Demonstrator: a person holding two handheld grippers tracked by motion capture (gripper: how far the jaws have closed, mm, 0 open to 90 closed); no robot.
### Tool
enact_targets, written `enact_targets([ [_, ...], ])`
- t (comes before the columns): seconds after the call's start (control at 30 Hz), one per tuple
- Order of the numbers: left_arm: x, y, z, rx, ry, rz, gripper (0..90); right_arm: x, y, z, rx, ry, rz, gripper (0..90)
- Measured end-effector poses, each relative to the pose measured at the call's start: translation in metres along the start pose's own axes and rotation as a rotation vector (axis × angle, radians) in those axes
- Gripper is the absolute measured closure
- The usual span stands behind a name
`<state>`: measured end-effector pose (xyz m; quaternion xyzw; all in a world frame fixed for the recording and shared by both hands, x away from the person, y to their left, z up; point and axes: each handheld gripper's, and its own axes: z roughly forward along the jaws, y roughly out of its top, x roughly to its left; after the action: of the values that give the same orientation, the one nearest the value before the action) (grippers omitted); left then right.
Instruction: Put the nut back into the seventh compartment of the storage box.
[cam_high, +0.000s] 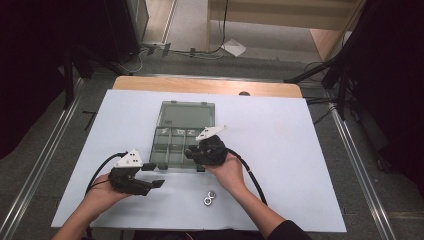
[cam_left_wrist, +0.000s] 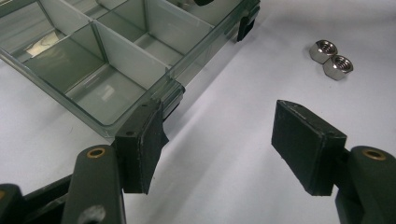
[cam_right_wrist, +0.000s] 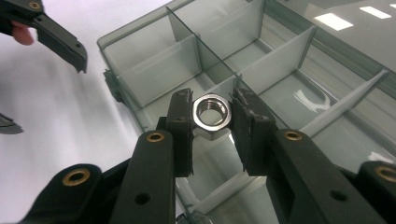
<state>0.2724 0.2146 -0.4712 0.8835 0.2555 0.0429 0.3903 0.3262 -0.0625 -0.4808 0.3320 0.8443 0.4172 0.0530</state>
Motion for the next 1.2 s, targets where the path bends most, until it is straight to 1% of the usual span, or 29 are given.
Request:
enact_targets([
  [0.1,0.0,0.0,0.0,-0.001,0.0,0.0,34.4,0.0,0.0,0.001,-0.004,-0.001,0.006,70.4],
  [0.13,0.0,0.0,0.0,-0.002,0.0,-0.001,34.4,-0.001,0.0,0.001,-0.005,-0.004,0.001,69.7],
  [0.17,0.0,0.0,0.0,0.001,0.001,-0.001,34.4,-0.001,0.0,0.001,-0.005,-0.005,0.0,66.2],
  [0.2,0.0,0.0,0.0,0.002,0.002,-0.002,34.4,-0.001,0.0,0.001,-0.011,0.016,0.001,59.1],
  [0.27,0.0,0.0,0.0,0.002,-0.002,-0.002,34.4,-0.001,0.0,0.0,-0.008,0.031,0.003,52.7],
  [0.3,0.0,-0.001,0.0,0.003,0.0,-0.001,34.4,-0.001,0.0,-0.001,-0.001,0.03,0.003,50.9],
  [0.4,0.001,-0.001,0.0,0.003,0.001,-0.003,34.4,0.0,0.0,-0.006,0.011,0.048,-0.006,45.7],
  [0.47,0.001,-0.001,0.0,-0.001,0.0,-0.006,34.4,0.001,-0.001,-0.01,0.005,0.054,-0.022,40.0],
  [0.53,0.001,-0.001,0.0,0.001,0.002,-0.007,34.4,0.0,-0.001,-0.013,0.006,0.078,-0.025,37.8],
  [0.57,0.001,-0.001,0.0,0.002,0.003,-0.007,34.4,0.001,-0.002,-0.015,0.004,0.081,-0.025,36.3],
  [0.67,0.001,-0.001,0.0,0.002,0.001,-0.006,34.4,0.001,-0.004,-0.022,-0.01,0.089,-0.033,34.4],
  [0.73,0.001,-0.001,0.0,0.002,0.003,-0.003,34.4,0.001,-0.006,-0.025,-0.021,0.102,-0.032,33.4],
  [0.8,0.001,-0.001,-0.001,0.001,0.006,-0.002,34.4,0.001,-0.009,-0.029,-0.019,0.113,-0.037,32.3],
  [0.9,0.001,-0.001,-0.002,-0.005,0.006,-0.001,34.4,0.001,-0.012,-0.034,-0.024,0.127,-0.033,32.2],
  [1.1,0.001,-0.001,0.0,-0.008,0.007,-0.005,34.4,0.002,-0.019,-0.048,-0.044,0.148,-0.054,32.2],
  [1.17,0.001,-0.001,0.0,-0.005,0.007,-0.004,34.4,0.002,-0.021,-0.052,-0.059,0.174,-0.052,31.2],
  [1.2,0.0,-0.001,0.0,-0.005,0.007,-0.004,34.4,0.002,-0.022,-0.053,-0.06,0.178,-0.054,31.2],
])
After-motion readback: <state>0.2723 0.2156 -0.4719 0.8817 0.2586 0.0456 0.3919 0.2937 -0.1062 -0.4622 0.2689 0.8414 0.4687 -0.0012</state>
